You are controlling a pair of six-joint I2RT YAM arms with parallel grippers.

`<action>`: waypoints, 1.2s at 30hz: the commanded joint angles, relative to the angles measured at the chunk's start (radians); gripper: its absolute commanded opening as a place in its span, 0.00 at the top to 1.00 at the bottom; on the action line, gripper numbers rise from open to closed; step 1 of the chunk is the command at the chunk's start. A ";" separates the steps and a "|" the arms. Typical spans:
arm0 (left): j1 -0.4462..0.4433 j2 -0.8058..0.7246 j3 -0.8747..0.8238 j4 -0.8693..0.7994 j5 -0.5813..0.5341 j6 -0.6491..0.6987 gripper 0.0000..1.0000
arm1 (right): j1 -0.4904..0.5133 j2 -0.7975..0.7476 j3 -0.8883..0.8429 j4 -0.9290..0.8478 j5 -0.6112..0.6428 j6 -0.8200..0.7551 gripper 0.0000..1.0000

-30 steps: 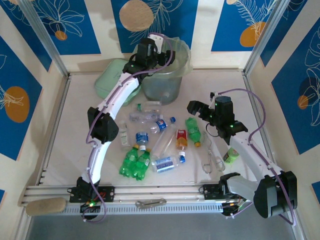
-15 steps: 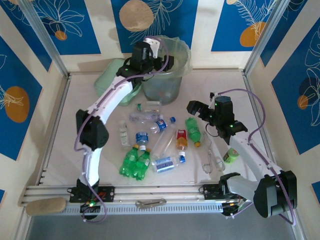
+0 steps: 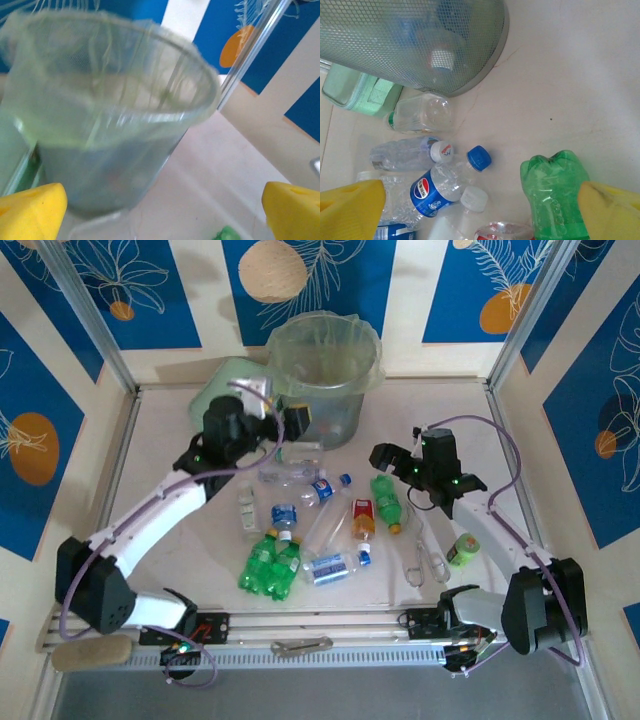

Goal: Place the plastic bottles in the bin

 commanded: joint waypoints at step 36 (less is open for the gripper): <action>-0.022 0.002 -0.387 0.120 -0.068 -0.355 0.00 | 0.120 0.437 0.247 -0.391 0.247 -0.262 0.20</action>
